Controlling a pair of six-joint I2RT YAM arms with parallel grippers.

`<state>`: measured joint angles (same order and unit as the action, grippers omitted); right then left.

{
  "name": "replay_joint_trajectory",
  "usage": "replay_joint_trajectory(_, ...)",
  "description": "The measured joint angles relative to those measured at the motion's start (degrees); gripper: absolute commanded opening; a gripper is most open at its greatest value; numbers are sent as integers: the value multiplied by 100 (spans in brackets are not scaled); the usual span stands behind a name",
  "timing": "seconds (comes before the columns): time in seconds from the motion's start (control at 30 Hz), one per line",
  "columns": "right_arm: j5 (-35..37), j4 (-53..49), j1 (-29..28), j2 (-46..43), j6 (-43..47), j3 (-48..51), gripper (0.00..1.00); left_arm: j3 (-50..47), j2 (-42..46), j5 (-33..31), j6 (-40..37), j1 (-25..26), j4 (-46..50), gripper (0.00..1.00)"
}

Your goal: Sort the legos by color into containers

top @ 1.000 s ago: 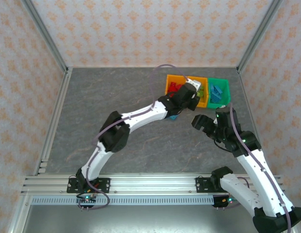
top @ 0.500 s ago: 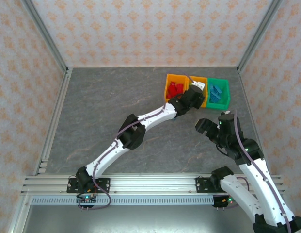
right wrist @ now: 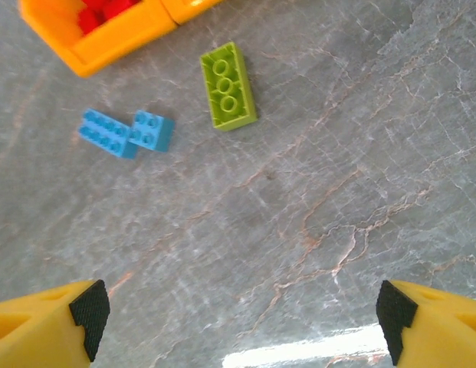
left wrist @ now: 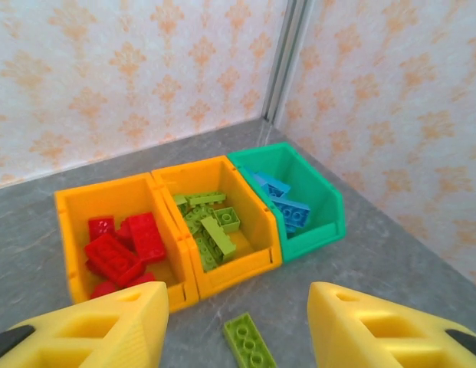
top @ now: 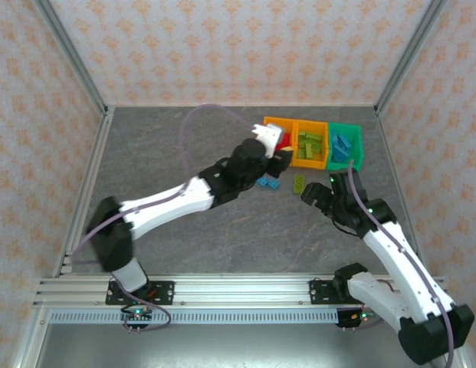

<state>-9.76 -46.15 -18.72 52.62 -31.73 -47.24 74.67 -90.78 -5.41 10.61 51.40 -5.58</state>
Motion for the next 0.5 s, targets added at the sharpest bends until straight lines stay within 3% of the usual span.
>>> replay_joint_trajectory(0.1,177,201,0,1003,186,-140,94,-852,1045,44,-85,166,212,54)
replay_joint_trajectory(0.23,345,715,0,2522,527,-446,93,-1589,2124,310,-463,442,1143,68)
replay_joint_trajectory(0.37,553,1158,0,3801,837,-966,77,-1967,3106,815,-1054,485,2312,84)
replay_joint_trajectory(0.5,553,1513,0,4623,1045,-1425,57,-2227,4057,1117,-1860,487,3176,92)
